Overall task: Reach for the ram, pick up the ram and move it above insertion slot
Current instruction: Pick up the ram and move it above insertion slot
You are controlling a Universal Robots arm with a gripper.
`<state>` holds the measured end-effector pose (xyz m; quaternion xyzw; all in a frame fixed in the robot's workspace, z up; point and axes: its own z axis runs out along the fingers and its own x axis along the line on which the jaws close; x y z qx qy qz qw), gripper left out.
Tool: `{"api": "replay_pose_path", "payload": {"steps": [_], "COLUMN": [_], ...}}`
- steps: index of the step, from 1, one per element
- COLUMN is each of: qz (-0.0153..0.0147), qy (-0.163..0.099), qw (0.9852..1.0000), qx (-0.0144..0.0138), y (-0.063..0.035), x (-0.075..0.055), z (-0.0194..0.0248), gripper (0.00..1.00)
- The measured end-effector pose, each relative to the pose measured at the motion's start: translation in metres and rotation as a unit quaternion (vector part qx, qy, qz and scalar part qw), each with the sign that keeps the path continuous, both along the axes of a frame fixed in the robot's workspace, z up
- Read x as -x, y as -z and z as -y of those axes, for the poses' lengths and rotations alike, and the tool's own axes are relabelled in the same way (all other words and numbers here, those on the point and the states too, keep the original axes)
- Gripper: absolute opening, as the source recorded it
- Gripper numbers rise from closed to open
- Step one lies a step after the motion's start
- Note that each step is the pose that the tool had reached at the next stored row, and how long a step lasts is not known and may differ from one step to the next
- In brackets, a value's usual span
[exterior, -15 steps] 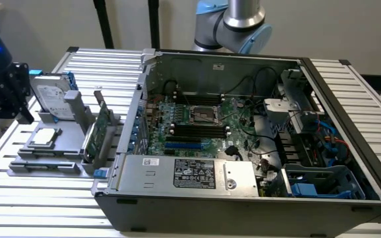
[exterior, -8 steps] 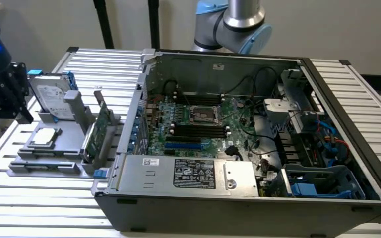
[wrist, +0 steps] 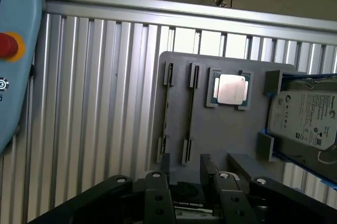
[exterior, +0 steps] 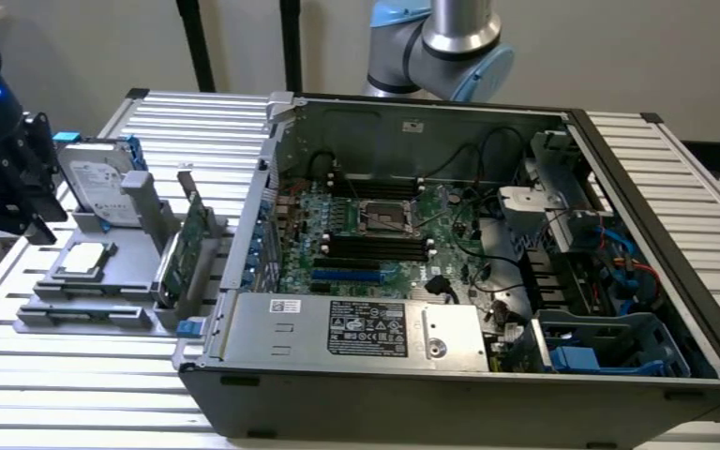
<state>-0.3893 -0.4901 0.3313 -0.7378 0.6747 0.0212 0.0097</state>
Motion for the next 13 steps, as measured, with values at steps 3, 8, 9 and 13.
{"api": "replay_pose_path", "payload": {"steps": [3,8,9,13], "qz": [0.0001,0.0001,0.0002,0.0001], "qy": [0.000,0.001,0.001,0.004], "qw": [1.0000,1.0000,1.0000,1.0000], "qx": [0.0001,0.0000,0.0000,0.0001], "y": [0.0053,0.0145,0.0163,0.0234], "x": [0.003,0.012,0.013,0.015], "z": [0.0001,0.0000,0.0000,0.0001], "gripper": [0.37,0.37,0.37,0.37]}}
